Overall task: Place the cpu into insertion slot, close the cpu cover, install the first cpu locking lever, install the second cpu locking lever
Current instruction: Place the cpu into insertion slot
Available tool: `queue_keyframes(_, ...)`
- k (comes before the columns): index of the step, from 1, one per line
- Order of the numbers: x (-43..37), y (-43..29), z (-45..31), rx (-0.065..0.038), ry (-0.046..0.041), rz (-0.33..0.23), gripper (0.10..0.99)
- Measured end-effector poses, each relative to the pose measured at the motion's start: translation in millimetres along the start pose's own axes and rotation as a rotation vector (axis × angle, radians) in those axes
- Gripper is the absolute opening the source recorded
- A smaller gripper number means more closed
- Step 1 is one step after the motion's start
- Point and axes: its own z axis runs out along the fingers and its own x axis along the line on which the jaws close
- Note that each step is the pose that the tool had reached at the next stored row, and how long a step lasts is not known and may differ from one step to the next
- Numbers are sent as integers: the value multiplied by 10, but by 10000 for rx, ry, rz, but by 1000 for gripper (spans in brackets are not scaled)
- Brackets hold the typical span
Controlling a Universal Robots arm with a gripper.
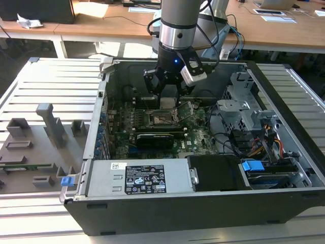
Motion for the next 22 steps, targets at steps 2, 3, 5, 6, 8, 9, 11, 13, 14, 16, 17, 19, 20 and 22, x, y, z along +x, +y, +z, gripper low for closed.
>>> queue_keyframes(2,0,0,2,1,-1,1,541)
queue_keyframes(3,0,0,2,2,-2,1,541)
queue_keyframes(5,0,0,2,4,-2,1,541)
queue_keyframes(6,0,0,2,6,-2,1,541)
queue_keyframes(8,0,0,1,10,0,68,541)
queue_keyframes(9,0,0,2,11,0,94,541)
queue_keyframes(11,0,0,2,11,2,188,541)
queue_keyframes(13,1,0,1,13,7,349,541)
queue_keyframes(14,0,0,1,13,10,519,541)
queue_keyframes(16,0,1,2,6,21,964,541)
queue_keyframes(17,0,1,2,5,23,1072,541)
queue_keyframes(19,0,1,2,1,30,1404,541)
queue_keyframes(20,0,0,2,2,33,1499,541)
queue_keyframes(22,0,0,2,0,39,1721,541)
